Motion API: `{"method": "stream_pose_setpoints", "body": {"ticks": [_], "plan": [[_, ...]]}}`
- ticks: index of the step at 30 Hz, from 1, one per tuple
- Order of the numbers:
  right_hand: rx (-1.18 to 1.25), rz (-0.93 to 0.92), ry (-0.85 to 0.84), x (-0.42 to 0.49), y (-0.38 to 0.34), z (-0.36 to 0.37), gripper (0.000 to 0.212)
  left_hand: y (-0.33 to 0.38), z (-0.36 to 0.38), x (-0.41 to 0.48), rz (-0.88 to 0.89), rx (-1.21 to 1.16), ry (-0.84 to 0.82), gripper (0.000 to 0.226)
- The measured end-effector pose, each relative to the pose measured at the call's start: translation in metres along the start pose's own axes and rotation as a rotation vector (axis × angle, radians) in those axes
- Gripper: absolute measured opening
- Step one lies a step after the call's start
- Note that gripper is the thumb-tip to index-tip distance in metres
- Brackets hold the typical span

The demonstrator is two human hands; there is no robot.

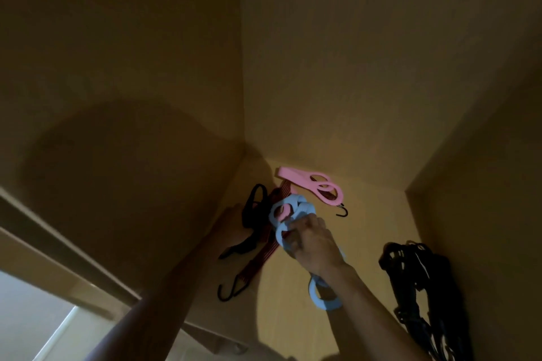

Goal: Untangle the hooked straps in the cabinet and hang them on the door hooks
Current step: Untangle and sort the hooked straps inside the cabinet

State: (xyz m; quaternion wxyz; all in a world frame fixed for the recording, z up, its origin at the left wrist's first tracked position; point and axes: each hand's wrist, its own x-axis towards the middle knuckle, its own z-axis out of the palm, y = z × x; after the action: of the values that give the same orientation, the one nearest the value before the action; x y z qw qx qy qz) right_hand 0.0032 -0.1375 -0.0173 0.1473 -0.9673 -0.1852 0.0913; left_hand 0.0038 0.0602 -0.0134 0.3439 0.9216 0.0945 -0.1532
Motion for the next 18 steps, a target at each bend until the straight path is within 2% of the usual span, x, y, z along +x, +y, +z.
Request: {"method": "stream_pose_setpoints", "body": {"ticks": [3,5,10,12,14,16,18], "plan": [[0.107,-0.084,-0.020,0.009,-0.012,0.006,0.041,-0.002,0.002,0.000,-0.019,0.012,-0.004,0.014],[0.195,-0.152,-0.032,0.012,-0.018,0.007,0.044,-0.001,0.000,0.002,-0.077,-0.034,0.010,0.024],[0.403,-0.243,0.099,0.021,-0.034,0.008,0.052,-0.003,-0.012,0.021,-0.061,-0.203,0.000,0.019],[0.482,-0.203,0.169,0.028,-0.043,0.003,0.045,0.018,-0.025,0.012,-0.009,-0.339,0.055,0.021],[0.549,-0.151,0.214,0.037,-0.052,-0.004,0.050,0.038,-0.036,0.001,0.059,-0.425,0.064,0.022],[0.677,-0.159,0.188,0.043,-0.055,-0.008,0.062,0.048,-0.041,-0.004,0.114,-0.489,0.059,0.029],[0.753,-0.183,0.065,0.044,-0.053,-0.011,0.069,0.054,-0.045,-0.008,0.101,-0.577,0.079,0.030]]}}
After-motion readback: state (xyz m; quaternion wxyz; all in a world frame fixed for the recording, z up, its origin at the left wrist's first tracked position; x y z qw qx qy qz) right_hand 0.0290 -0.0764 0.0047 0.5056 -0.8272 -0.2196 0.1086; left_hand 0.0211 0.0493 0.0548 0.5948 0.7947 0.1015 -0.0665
